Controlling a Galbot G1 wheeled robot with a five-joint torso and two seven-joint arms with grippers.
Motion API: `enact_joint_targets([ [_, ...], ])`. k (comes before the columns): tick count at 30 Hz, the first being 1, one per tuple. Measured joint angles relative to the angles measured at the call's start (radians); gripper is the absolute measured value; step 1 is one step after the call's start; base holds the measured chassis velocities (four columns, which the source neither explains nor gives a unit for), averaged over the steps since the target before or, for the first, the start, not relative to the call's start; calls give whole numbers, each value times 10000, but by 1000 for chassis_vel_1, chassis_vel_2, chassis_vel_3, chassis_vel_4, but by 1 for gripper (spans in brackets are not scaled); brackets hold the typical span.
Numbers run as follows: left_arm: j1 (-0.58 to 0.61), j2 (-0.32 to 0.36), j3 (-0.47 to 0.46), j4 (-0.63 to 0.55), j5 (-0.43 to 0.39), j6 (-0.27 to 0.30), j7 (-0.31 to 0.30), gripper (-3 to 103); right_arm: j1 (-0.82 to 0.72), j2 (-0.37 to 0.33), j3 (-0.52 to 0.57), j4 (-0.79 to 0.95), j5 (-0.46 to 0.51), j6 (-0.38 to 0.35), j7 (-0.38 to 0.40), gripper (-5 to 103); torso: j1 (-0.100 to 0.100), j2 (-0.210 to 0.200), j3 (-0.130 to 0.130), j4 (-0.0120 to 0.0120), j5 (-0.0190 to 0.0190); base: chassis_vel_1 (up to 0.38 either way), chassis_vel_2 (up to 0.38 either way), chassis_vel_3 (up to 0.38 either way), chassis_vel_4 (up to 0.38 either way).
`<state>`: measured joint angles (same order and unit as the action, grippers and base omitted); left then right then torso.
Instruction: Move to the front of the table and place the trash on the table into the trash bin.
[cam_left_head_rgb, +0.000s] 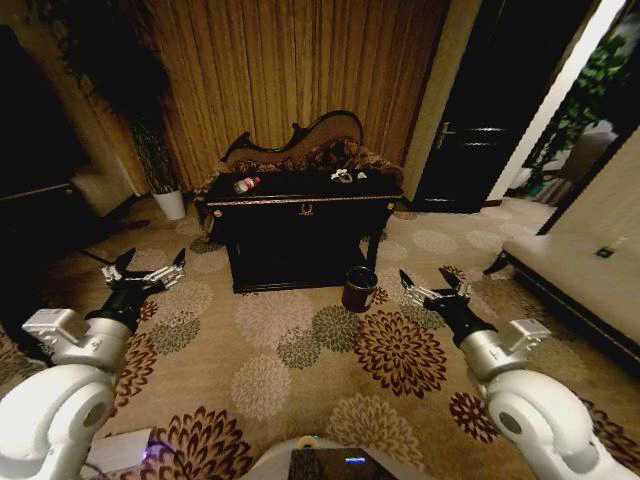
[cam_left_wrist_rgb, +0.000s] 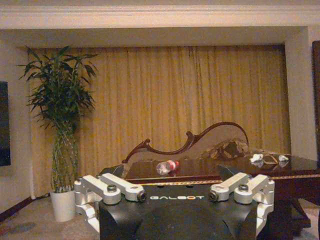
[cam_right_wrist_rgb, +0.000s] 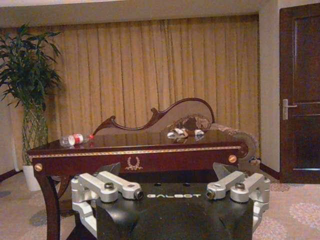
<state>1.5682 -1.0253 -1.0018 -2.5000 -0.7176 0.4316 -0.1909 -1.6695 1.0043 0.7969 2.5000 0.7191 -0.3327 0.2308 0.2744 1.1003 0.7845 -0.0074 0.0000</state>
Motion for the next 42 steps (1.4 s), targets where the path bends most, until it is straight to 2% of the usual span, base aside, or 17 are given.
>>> enact_joint_targets([
  [42, 188, -36, -284, 0, -18, -169, 117, 100, -123, 76, 44, 0, -44, 46, -8, 100, 0, -1, 0, 1, 0, -99, 99, 92, -93],
])
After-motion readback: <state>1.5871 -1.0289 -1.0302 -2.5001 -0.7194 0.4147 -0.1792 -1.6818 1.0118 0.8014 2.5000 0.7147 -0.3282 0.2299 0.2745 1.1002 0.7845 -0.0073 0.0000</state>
